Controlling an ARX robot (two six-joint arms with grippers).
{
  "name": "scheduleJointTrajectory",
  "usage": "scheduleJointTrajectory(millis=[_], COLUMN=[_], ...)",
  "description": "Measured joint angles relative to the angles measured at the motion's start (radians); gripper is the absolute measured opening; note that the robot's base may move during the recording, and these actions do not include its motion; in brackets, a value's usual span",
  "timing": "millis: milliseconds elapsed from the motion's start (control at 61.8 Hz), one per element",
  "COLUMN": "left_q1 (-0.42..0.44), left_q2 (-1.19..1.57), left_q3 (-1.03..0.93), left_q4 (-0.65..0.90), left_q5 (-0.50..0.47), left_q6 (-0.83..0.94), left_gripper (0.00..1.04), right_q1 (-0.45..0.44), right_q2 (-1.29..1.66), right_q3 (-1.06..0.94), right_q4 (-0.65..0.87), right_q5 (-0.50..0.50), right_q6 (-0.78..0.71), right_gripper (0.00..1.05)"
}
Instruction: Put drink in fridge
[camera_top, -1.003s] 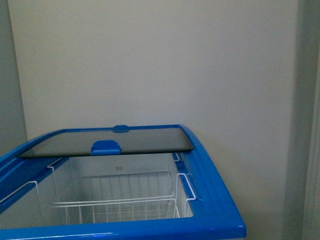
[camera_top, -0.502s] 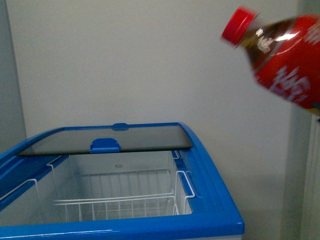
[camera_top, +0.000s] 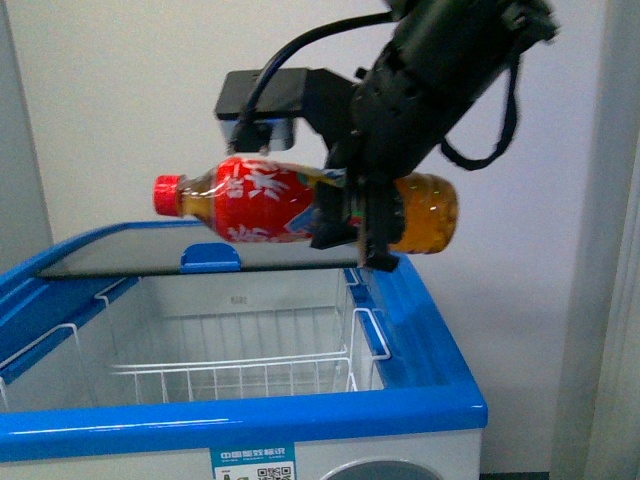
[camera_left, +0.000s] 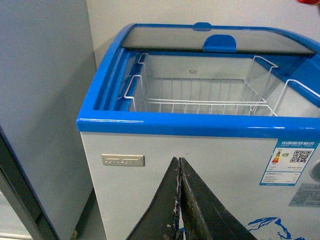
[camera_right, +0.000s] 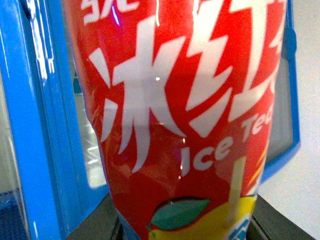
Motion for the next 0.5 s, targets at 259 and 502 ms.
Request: scheduleJointTrajectory(millis=[259,502], left_q1=[0.0,0.0], left_q2=[-0.042,-0.05], left_q3=[-0.042,-0.046], left_q4=[0.007,0.007], left_q5=[0.0,-0.002], left_q6=[0.0,0.0], left_gripper=[0.03,0.03], right_q1=[0.048,0.053], right_q2=[0.219,0.436], right_q3=[0.118,0.25], right_q4=[0.074,0.171], right_q5=[0.05,0.108], right_q6=[0.003,0.052], right_gripper=[0.39,0.39])
